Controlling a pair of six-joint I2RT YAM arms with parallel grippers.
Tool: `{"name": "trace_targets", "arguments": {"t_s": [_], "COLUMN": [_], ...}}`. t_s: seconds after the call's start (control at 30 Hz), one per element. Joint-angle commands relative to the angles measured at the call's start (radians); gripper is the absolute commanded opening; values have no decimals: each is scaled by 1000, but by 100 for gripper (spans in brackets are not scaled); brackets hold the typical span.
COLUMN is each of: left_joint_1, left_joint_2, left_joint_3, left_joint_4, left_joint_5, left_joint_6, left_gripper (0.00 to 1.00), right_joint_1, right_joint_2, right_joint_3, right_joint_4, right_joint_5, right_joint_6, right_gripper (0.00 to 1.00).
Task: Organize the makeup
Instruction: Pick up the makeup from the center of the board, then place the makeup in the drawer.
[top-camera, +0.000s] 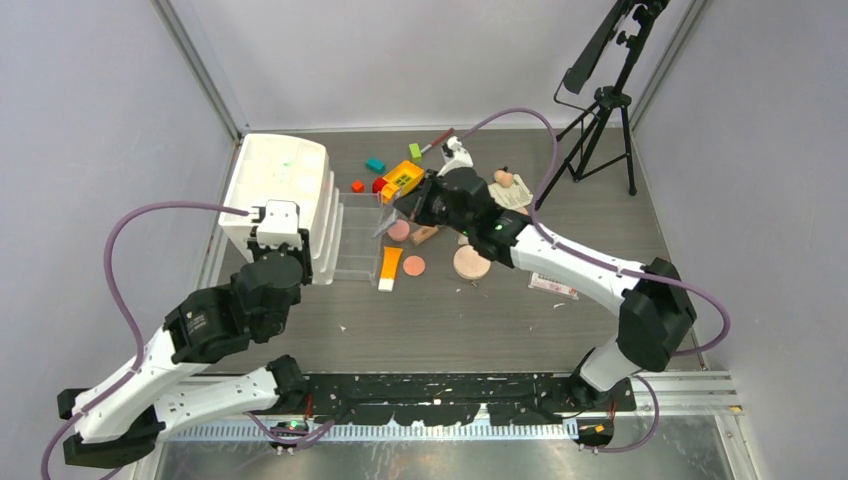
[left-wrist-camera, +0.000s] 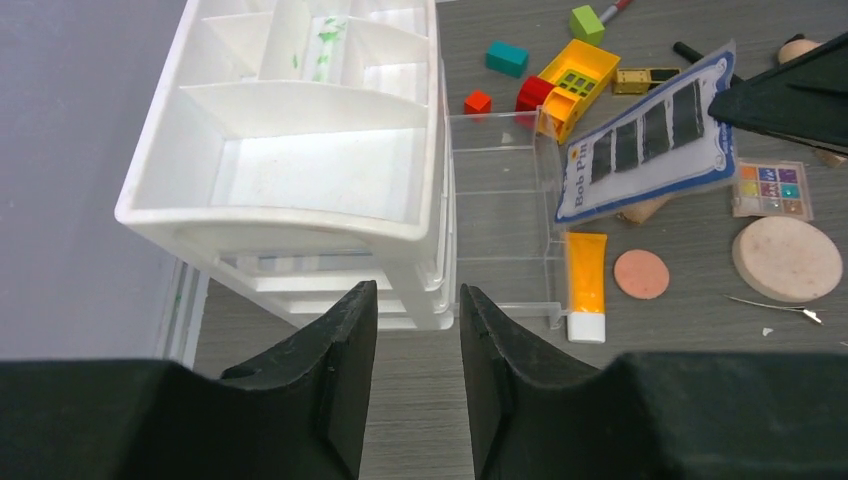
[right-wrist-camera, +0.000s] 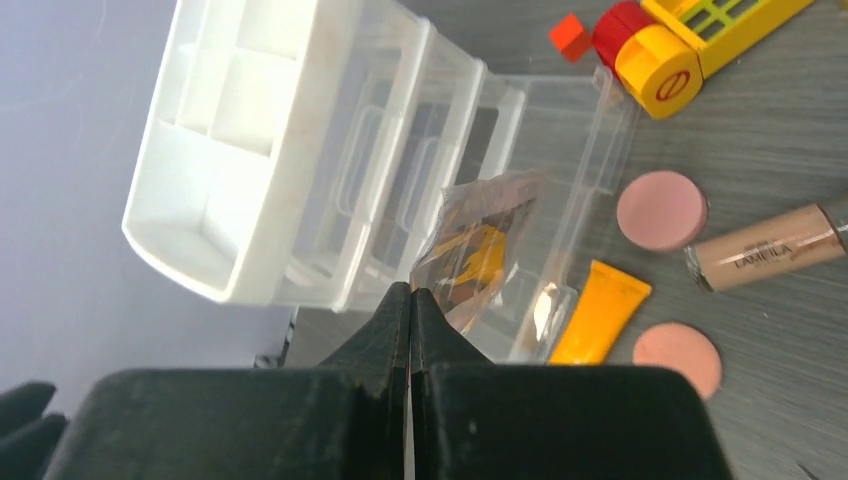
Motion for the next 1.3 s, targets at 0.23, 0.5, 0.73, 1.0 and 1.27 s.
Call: {"name": "trace_targets", "arguments": {"t_s": [0.23,0.5,0.73,1.0,1.27], "left_joint_1": [3,3,4,3,3], "left_joint_2": [-68,-115,-105,-120,-117], "left_joint_3": [-15,-26,-23,-26,-25], "left_joint_4": [-4,0,-6,-5,-8], "left_joint_5": [-117,-125,-122,-121,-121], "left_joint_6": [-60,-61,-63,-64,-64], "left_gripper": [40,40,39,39,39], "right_joint_1": [139,213,298,355,370], "right_joint_2": [252,406,492,539,469], "right_joint_3": [162,257,306,338,222], "right_joint_4": [247,265,284,193,163], "right_joint_5": [560,837,997,927,769], "right_joint_6": [121,160,118,166,180], "right_gripper": [0,0,0,26,47]}}
